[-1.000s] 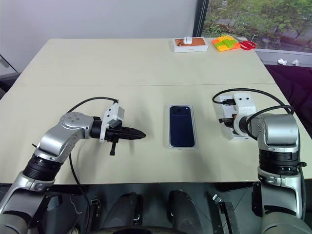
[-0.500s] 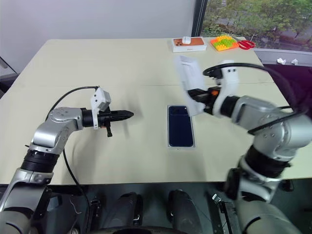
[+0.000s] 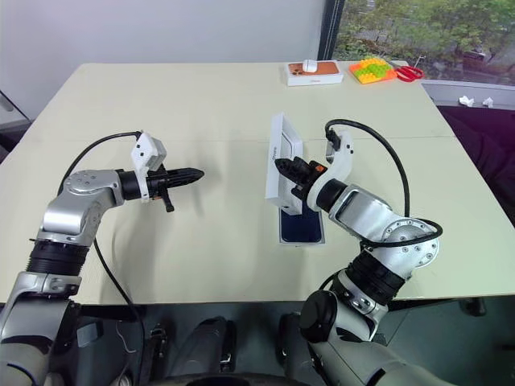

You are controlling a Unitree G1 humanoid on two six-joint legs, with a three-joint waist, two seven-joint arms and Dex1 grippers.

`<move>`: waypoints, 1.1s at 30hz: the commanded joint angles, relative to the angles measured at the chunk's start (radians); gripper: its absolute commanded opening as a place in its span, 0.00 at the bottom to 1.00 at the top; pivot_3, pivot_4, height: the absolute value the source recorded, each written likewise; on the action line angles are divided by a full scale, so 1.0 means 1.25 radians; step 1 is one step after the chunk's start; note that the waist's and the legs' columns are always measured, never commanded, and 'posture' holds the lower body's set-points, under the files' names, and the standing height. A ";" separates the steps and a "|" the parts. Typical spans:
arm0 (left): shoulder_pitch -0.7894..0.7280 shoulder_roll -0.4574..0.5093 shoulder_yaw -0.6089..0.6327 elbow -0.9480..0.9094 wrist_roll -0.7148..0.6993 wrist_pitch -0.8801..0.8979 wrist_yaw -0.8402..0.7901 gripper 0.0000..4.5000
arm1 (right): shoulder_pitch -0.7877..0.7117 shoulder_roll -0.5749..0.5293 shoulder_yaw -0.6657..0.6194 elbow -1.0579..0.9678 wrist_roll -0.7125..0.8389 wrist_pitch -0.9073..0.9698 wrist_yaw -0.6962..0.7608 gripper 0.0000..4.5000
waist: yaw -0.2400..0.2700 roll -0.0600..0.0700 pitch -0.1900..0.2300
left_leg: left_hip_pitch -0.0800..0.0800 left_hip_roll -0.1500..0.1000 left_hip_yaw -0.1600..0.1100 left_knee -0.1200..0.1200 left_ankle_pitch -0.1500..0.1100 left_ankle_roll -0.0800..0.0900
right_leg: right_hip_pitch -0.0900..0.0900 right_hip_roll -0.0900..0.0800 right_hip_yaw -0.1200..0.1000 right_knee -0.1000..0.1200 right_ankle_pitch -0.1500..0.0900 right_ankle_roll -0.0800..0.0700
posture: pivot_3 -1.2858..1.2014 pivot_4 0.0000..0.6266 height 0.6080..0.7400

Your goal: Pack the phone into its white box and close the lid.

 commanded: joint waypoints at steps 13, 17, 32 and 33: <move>-0.001 -0.051 -0.033 -0.065 -0.011 0.025 -0.006 0.00 | 0.151 -0.321 0.491 -0.036 0.397 -0.337 -0.224 0.01 | -0.007 0.000 0.000 | -0.001 0.000 0.001 0.000 0.000 0.000 | 0.000 0.002 0.001 -0.001 0.000 0.000 | 0.52 0.24 1.00; 0.006 -0.056 -0.035 -0.069 -0.008 0.027 -0.008 0.00 | 0.145 -0.371 0.517 -0.034 0.428 -0.401 -0.199 0.01 | -0.006 0.000 0.000 | -0.001 0.000 0.001 0.000 0.000 0.001 | 0.000 0.002 0.001 -0.001 0.000 0.000 | 0.52 0.24 1.00; 0.009 -0.066 -0.032 -0.065 -0.008 0.028 -0.010 0.00 | 0.075 -0.586 0.544 -0.056 0.380 -0.447 -0.055 0.01 | -0.003 0.000 0.000 | -0.001 0.000 0.001 0.001 -0.001 0.001 | 0.000 0.002 0.001 -0.002 0.000 0.000 | 0.52 0.24 1.00; 0.010 -0.066 -0.032 -0.065 -0.009 0.028 -0.011 0.00 | 0.070 -0.600 0.543 -0.055 0.376 -0.446 -0.045 0.01 | -0.003 0.000 0.000 | -0.001 0.000 0.001 0.000 -0.001 0.001 | 0.000 0.002 0.001 -0.002 0.000 0.000 | 0.52 0.24 1.00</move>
